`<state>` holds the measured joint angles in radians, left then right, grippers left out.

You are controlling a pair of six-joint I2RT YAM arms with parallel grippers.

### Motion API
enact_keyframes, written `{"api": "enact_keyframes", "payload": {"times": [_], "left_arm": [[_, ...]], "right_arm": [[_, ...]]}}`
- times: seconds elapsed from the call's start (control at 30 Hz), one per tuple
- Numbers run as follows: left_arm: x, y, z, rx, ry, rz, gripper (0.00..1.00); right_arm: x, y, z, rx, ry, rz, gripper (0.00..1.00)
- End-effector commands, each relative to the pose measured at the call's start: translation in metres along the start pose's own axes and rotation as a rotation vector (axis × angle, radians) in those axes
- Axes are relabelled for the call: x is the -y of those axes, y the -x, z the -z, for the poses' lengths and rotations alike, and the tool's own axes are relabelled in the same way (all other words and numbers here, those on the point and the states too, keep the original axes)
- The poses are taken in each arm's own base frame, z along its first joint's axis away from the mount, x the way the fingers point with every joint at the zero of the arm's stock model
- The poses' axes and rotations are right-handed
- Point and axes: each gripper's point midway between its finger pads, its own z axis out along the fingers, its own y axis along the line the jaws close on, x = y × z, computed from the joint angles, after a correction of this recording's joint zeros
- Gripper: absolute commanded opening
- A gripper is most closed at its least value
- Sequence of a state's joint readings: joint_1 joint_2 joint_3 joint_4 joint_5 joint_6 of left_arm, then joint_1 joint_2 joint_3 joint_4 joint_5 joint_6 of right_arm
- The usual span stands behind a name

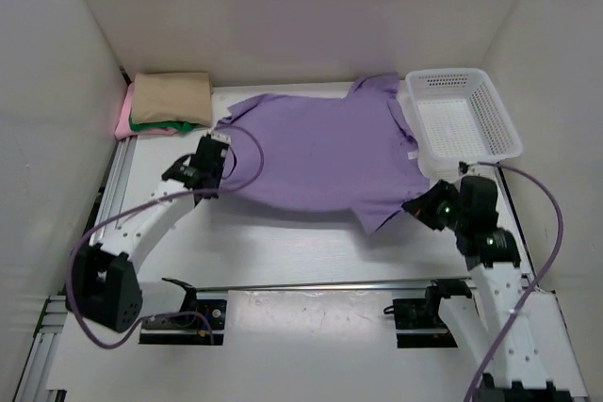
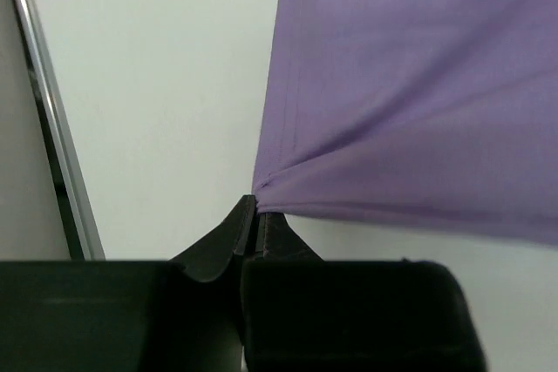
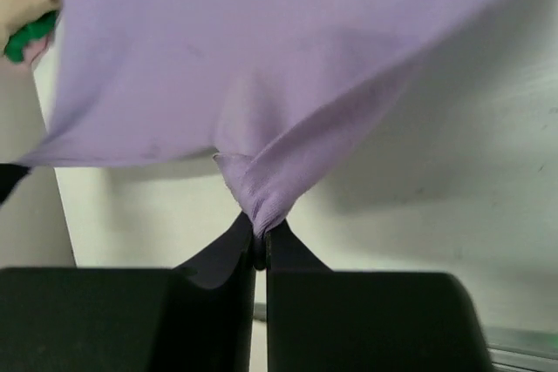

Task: Fold and stack the t-shirts
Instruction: Flatten out the tshirt

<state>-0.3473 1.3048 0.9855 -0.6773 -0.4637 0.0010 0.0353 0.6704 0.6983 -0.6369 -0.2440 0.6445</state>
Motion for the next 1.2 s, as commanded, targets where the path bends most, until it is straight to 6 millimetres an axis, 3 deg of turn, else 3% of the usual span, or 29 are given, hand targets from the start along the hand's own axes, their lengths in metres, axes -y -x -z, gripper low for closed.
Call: {"api": "enact_keyframes", "payload": {"times": [0.0,0.03,0.1,0.13,0.27,0.33,0.5,0.73,0.8,0.93,0.97,1.0,1.07,1.1,1.13,1.17], "left_arm": [[-0.015,-0.028,0.026,0.037,0.036,-0.001,0.10],[-0.013,-0.055,0.021,-0.020,0.037,-0.032,0.10],[-0.014,-0.080,0.023,-0.064,0.027,-0.046,0.10],[-0.013,-0.104,0.020,-0.119,0.021,-0.066,0.10],[-0.010,-0.142,0.022,-0.202,-0.016,-0.082,0.10],[-0.006,-0.146,0.024,-0.205,-0.044,-0.069,0.10],[-0.007,-0.141,0.021,-0.200,-0.038,-0.058,0.10],[-0.008,-0.136,0.019,-0.197,-0.027,-0.057,0.10],[-0.010,-0.124,0.018,-0.166,-0.017,-0.044,0.10],[-0.016,-0.048,0.013,-0.050,-0.003,0.030,0.10],[-0.036,0.015,0.030,0.071,0.016,0.107,0.10],[-0.049,0.047,0.038,0.123,0.039,0.145,0.10],[-0.076,0.097,0.047,0.183,0.074,0.210,0.10],[-0.100,0.144,0.080,0.304,0.091,0.271,0.10],[-0.106,0.157,0.090,0.332,0.093,0.282,0.10],[-0.111,0.160,0.095,0.328,0.090,0.286,0.10]], "right_arm": [[0.008,-0.033,0.003,-0.023,0.036,-0.015,0.00],[0.011,-0.044,0.002,-0.055,0.043,-0.045,0.00],[0.021,-0.071,-0.002,-0.123,0.045,-0.068,0.00],[0.026,-0.079,-0.002,-0.146,0.034,-0.080,0.00],[0.041,-0.092,-0.006,-0.156,-0.012,-0.112,0.00],[0.047,-0.088,-0.008,-0.126,-0.045,-0.110,0.00],[0.030,-0.061,-0.018,-0.115,-0.033,-0.046,0.00],[0.022,-0.043,-0.033,-0.185,-0.070,0.022,0.00],[0.019,-0.037,-0.034,-0.163,-0.065,0.029,0.00],[0.003,0.012,-0.036,-0.086,-0.068,0.054,0.00],[-0.009,0.028,-0.032,-0.070,-0.045,0.062,0.00],[-0.042,0.069,-0.020,-0.005,0.007,0.104,0.00],[-0.071,0.098,-0.001,0.038,0.035,0.141,0.00],[-0.085,0.112,0.010,0.069,0.055,0.163,0.00],[-0.108,0.131,0.033,0.130,0.095,0.186,0.00],[-0.115,0.133,0.039,0.137,0.115,0.203,0.00]]}}
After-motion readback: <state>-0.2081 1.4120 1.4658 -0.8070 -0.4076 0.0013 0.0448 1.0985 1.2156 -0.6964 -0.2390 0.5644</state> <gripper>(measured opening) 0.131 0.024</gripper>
